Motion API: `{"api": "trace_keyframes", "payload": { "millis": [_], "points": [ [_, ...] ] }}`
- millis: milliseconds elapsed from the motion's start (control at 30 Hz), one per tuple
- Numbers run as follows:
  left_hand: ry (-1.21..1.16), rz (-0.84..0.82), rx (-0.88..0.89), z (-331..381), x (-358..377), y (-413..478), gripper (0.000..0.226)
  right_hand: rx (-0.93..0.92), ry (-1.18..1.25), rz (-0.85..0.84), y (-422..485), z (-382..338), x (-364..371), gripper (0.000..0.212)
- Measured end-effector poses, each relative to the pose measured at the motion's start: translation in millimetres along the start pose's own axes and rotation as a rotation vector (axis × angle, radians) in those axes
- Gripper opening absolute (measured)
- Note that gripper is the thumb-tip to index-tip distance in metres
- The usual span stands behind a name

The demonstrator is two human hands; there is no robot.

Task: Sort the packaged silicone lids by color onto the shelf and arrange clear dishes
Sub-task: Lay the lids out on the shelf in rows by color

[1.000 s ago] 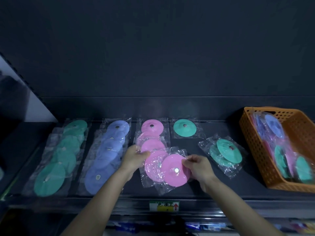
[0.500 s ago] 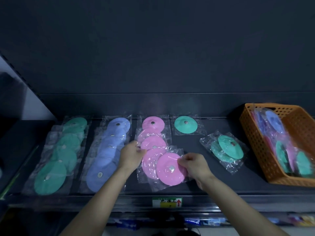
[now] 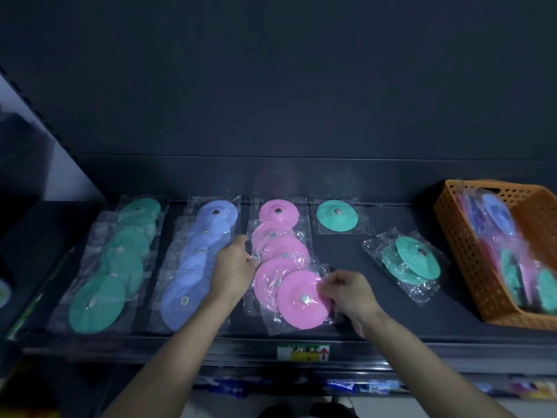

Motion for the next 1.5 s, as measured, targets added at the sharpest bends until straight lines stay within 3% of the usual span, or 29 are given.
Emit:
{"api": "trace_keyframes", "payload": {
  "millis": [200,567,867,967,1067,1167,1333,1433,1500],
  "points": [
    [0.122,-0.035,0.062,6.2,-2.3,-0.7,0.026,-0.169,-0.335,0.052,-2.8,-9.1,-1.0,0.014],
    [0.073,-0.035,0.044,3.5,-2.7,-8.1,0.023,-0.232,-0.448,0.061,-3.5,-6.1,15.8,0.019],
    [-0.125,-0.314,-0.039,-8.8,2.7,-26.0,0.085,-0.215,-0.429,-0.038,4.2,2.1,19.1,0.024],
    [-0.113,-0.284,-0.020,-6.4,1.0,-24.4,0.075,-0.238,-0.487,-0.038,3.9,-4.8,16.8,0.029],
    [-0.003,-0.212,0.106,6.3,-5.0,-25.3,0.063,-0.280,-0.503,0.040,7.8,-19.4,7.8,0.030],
    [0.010,-0.274,0.220,12.2,1.6,-26.9,0.076,-0.416,-0.597,0.146,19.9,-36.0,3.1,0.012],
    [0.268,-0.438,0.310,10.5,23.6,-18.6,0.088,-0.586,-0.762,0.018,35.0,-50.4,29.5,0.025],
    [0.347,-0.450,0.287,3.7,30.0,-15.7,0.094,-0.548,-0.746,0.048,41.7,-53.6,31.9,0.018],
    [0.322,-0.463,0.260,-1.4,31.7,-17.6,0.094,-0.460,-0.627,0.094,44.5,-52.3,24.3,0.028]
  ]
}}
Point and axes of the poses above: each hand's wrist, its own y-axis towards the middle knuckle, its own x-axis out of the palm, z = x × y, the point moved 5 cm from there along y, towards the middle knuckle, and after that the axes turned 5 degrees about -y, right-handed, at the moved point
